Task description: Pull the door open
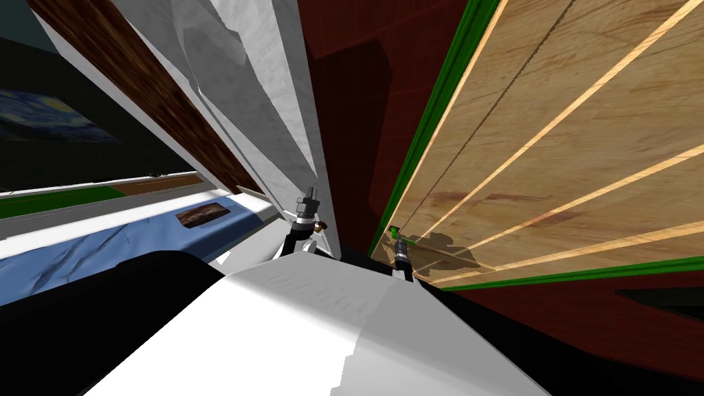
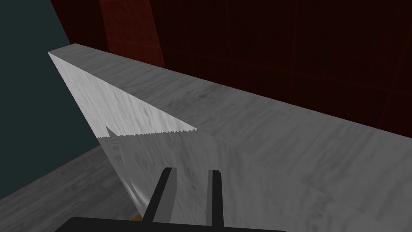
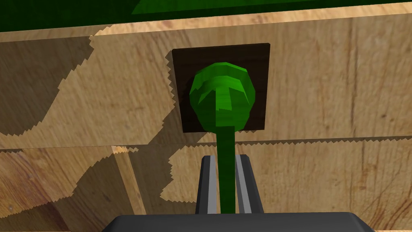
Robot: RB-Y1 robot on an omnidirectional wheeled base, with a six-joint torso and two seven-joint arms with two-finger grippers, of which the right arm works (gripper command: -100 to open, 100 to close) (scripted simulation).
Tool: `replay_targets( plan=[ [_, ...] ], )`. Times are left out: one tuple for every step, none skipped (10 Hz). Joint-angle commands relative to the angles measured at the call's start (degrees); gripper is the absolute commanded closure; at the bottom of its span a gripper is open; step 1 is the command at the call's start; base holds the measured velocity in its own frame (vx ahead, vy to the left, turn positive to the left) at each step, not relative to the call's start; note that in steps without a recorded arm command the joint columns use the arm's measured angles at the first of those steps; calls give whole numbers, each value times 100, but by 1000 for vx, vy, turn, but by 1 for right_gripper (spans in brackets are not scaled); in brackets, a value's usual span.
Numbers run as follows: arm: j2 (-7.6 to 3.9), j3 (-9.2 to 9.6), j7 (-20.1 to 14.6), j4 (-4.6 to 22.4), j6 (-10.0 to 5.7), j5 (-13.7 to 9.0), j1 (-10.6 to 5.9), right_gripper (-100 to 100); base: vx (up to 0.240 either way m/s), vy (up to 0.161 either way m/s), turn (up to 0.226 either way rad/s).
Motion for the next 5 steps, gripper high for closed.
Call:
replay_targets(
  plan=[
    [5, 7, 5, -6, -8, 4, -6, 100, -7, -1, 1],
    [5, 7, 5, -6, -8, 4, -6, 100, 0, 0, 0],
    [-98, 26, -104, 37, -61, 5, 43, 100, -87, 6, 172],
    [-184, 48, -197, 67, -117, 7, 77, 100, -153, 23, 220],
    [-234, 60, -252, 84, -150, 9, 97, 100, -156, 36, 149]
  ],
)
